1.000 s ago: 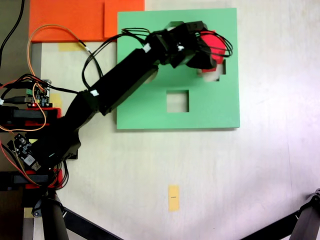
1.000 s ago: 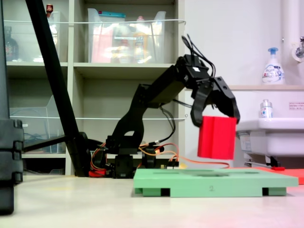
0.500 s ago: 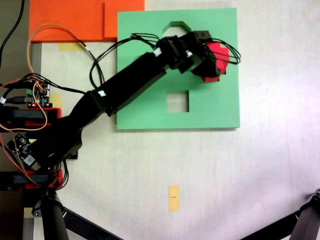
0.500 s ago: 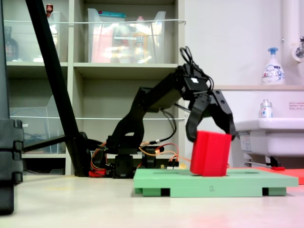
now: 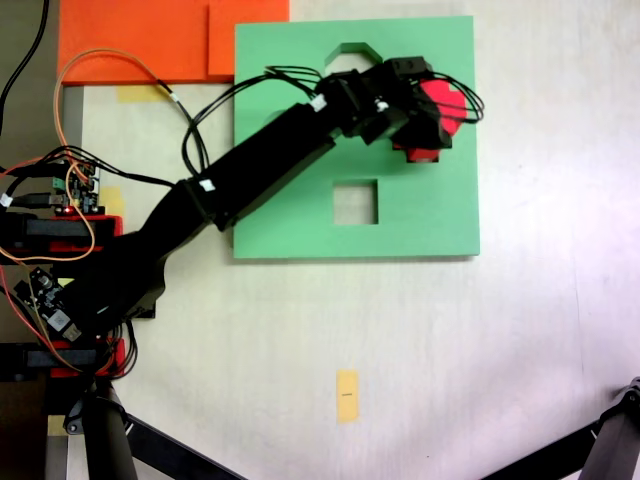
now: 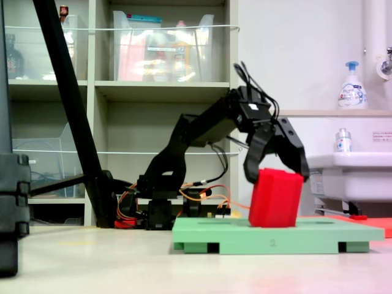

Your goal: Put the cross columnar block into the corresponding hole

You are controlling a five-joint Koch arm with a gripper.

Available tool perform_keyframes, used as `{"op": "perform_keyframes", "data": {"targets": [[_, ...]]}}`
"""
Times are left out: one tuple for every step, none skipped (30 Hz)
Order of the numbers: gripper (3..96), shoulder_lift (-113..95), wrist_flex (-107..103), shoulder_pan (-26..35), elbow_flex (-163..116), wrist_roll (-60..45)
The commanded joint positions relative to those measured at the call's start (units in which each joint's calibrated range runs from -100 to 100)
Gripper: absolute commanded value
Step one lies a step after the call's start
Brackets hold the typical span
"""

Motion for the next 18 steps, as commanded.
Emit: {"op": "perform_keyframes", "data": {"targets": [[43.3,-0.7,5.1,0.6,3.3,-1.6],[43.3,-0.7,5.6,0.6,3.3,-1.8],[43.3,-0.8,5.7,0.8,3.3,-2.2],[43.4,-0.9,5.8,0.8,3.3,-2.5],[43.3,-1.1,5.8,0.8,3.3,-3.0],[43.4,-1.2,5.8,0.8,3.3,-3.3],[43.4,-1.4,5.8,0.8,3.3,-3.4],[43.4,-1.5,5.8,0.8,3.3,-3.6],[43.4,-1.6,5.8,0.8,3.3,-3.9],[43.4,-1.9,5.8,0.8,3.3,-4.1],[43.4,-2.3,5.8,0.8,3.3,-4.2],[43.4,-2.6,5.7,0.8,3.3,-4.3],[43.4,-3.2,5.6,0.8,3.3,-4.3],[43.4,-3.6,5.4,0.8,3.3,-4.3],[43.4,-3.7,5.1,0.8,3.3,-4.3],[43.4,-3.7,4.9,0.8,3.3,-4.3],[43.3,-3.7,4.8,0.8,3.3,-4.3],[43.4,-3.7,4.8,0.9,3.3,-4.1]]}}
